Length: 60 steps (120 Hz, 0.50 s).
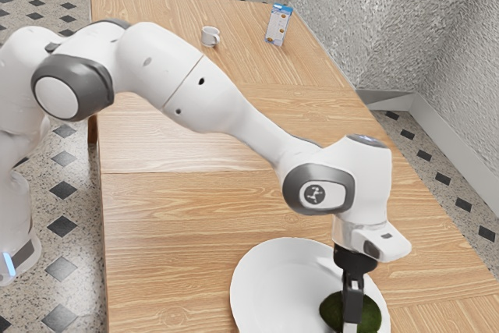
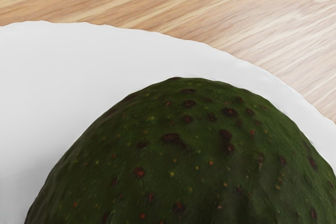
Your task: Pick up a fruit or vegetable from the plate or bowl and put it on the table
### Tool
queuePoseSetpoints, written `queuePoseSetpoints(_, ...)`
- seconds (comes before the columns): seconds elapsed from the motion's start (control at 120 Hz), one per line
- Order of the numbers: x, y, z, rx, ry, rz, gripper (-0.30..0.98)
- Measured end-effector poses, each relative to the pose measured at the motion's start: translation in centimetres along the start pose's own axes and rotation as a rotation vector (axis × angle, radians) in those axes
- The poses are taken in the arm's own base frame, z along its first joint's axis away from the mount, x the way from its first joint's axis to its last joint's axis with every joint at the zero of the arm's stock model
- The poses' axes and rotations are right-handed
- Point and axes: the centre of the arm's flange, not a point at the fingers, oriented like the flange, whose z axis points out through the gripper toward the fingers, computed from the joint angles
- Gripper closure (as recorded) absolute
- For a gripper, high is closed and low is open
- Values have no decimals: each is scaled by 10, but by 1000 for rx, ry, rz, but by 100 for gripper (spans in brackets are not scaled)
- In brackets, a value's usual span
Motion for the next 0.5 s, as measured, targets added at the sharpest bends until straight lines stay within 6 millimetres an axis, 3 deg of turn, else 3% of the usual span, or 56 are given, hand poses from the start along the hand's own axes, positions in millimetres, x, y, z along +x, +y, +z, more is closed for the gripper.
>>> queuePoseSetpoints(0.042,0,-1,3,-1,1,-3,2)
queuePoseSetpoints(0.208,5,4,-8,-4,50,-10,32)
queuePoseSetpoints(0.258,7,10,-23,0,79,-4,37)
queuePoseSetpoints(0.325,11,13,-60,21,139,0,42)
queuePoseSetpoints(0.383,15,-20,-98,67,198,-44,43)
queuePoseSetpoints(0.5,2,-156,-171,169,294,-234,44)
